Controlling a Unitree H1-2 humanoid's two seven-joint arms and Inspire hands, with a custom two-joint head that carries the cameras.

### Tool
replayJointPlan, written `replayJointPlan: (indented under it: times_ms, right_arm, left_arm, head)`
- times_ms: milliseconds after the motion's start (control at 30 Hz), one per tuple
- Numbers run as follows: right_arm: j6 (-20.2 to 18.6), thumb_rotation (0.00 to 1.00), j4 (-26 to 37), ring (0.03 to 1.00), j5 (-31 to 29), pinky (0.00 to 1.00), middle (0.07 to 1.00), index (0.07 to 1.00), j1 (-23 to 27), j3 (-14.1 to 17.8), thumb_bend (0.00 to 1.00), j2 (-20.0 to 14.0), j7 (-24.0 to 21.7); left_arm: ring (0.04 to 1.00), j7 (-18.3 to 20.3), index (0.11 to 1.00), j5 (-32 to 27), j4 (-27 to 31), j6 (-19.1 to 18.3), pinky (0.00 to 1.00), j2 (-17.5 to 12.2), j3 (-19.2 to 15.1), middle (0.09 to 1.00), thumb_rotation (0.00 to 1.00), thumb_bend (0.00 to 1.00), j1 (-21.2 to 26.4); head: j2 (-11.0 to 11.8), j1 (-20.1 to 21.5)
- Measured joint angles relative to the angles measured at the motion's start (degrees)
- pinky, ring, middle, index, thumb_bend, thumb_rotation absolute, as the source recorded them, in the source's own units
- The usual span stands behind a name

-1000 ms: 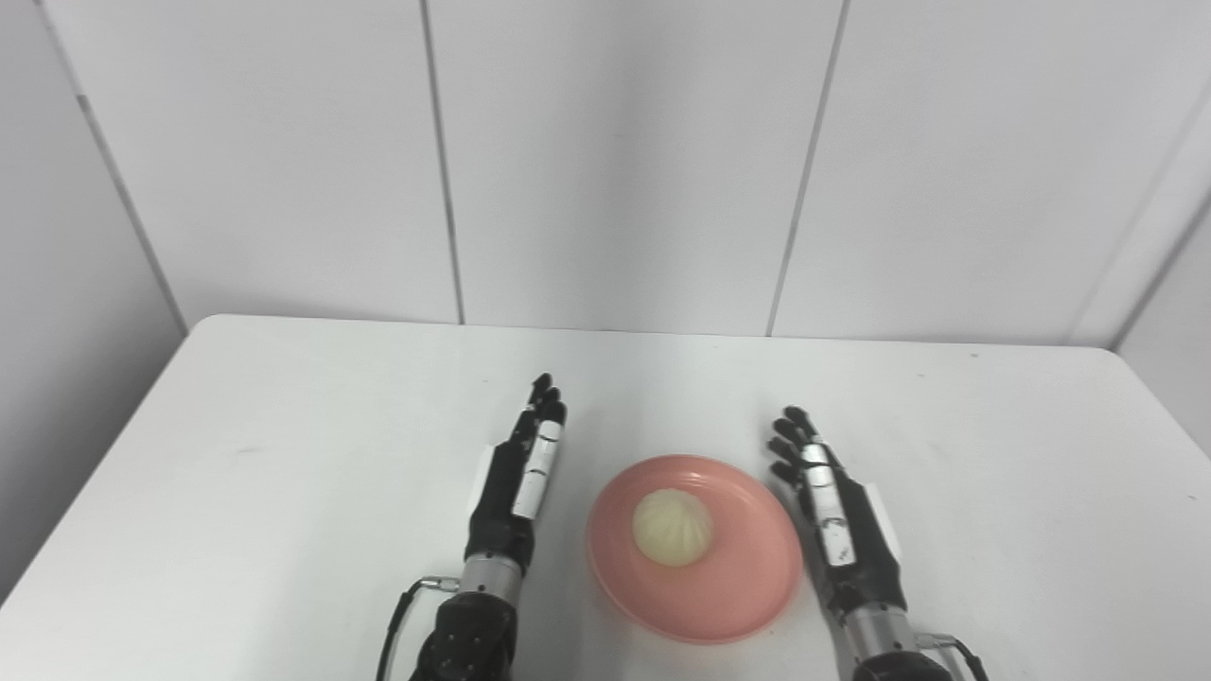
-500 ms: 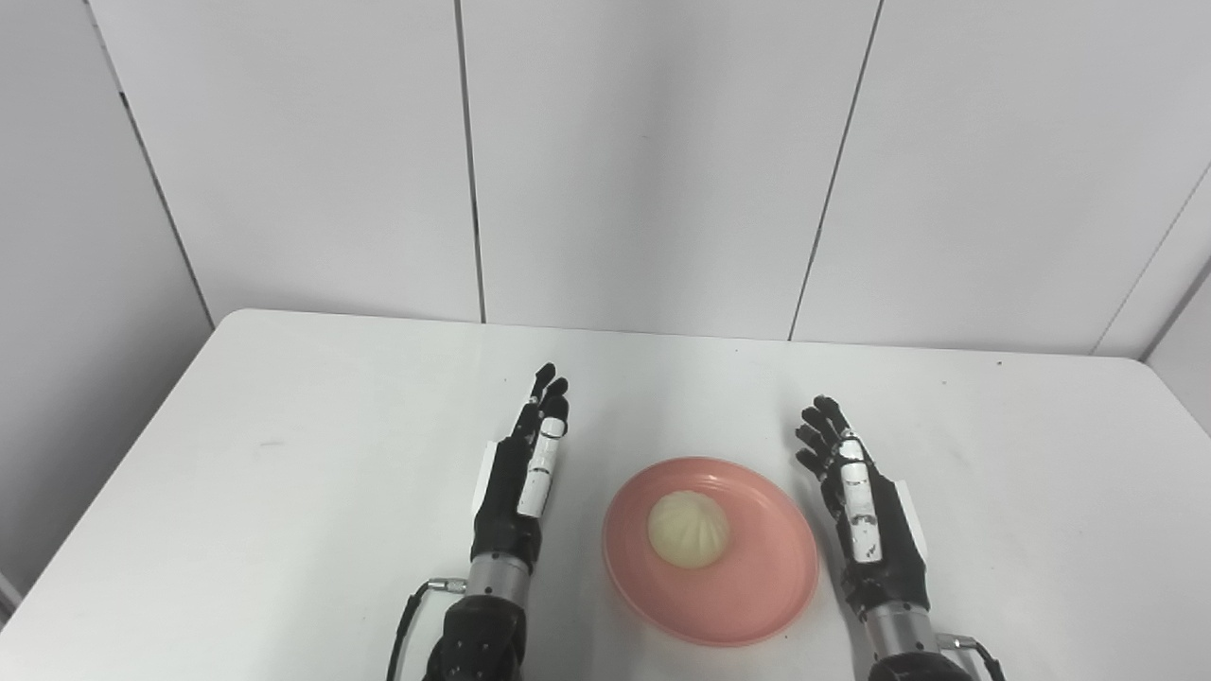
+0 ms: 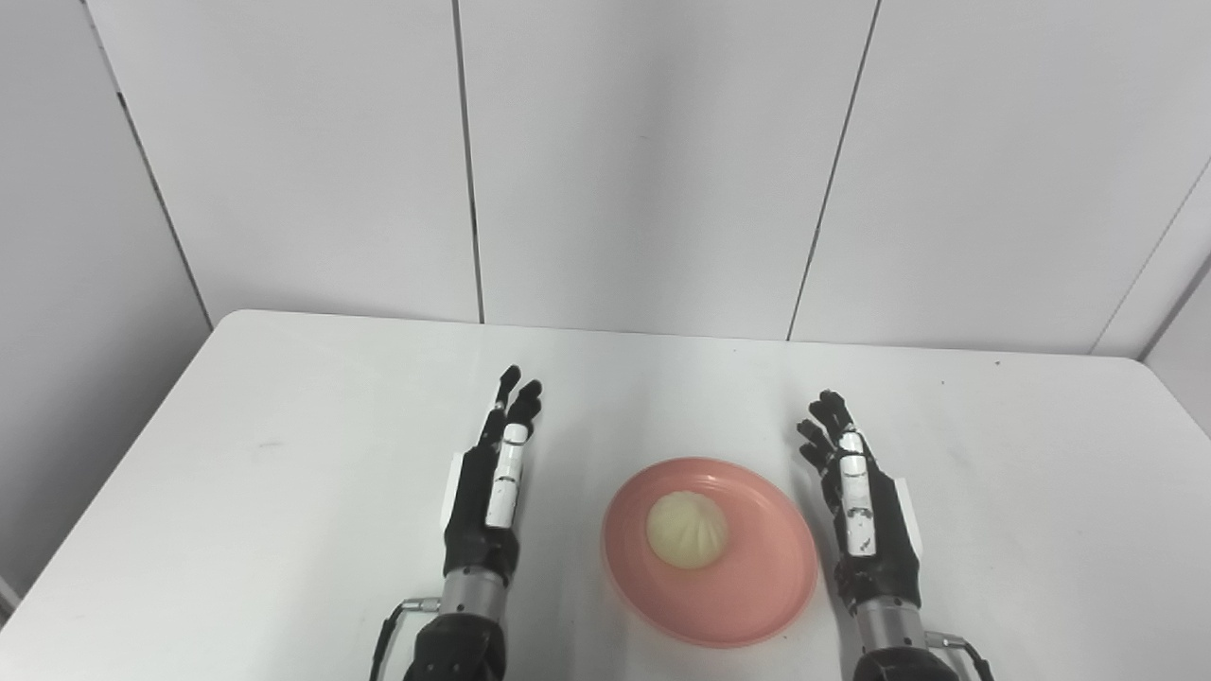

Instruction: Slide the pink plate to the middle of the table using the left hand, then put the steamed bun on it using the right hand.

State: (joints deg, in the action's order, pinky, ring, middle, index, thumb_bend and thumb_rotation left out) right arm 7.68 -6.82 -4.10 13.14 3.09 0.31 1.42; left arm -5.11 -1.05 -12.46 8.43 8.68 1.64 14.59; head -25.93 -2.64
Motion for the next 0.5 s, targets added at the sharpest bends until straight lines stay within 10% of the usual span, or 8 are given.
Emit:
replayJointPlan:
  times_ms: [500]
  right_arm:
    - [-2.7, 1.00, 10.6, 0.939, -3.4, 0.97, 0.938, 0.932, -10.8, 1.0, 0.74, 1.4, 0.4]
  left_arm:
    - [0.959, 4.4, 0.954, -7.7, 16.5, -12.8, 0.99, -1.8, -0.9, 0.949, 0.87, 0.73, -11.4]
  head:
    - [-1.2, 4.1]
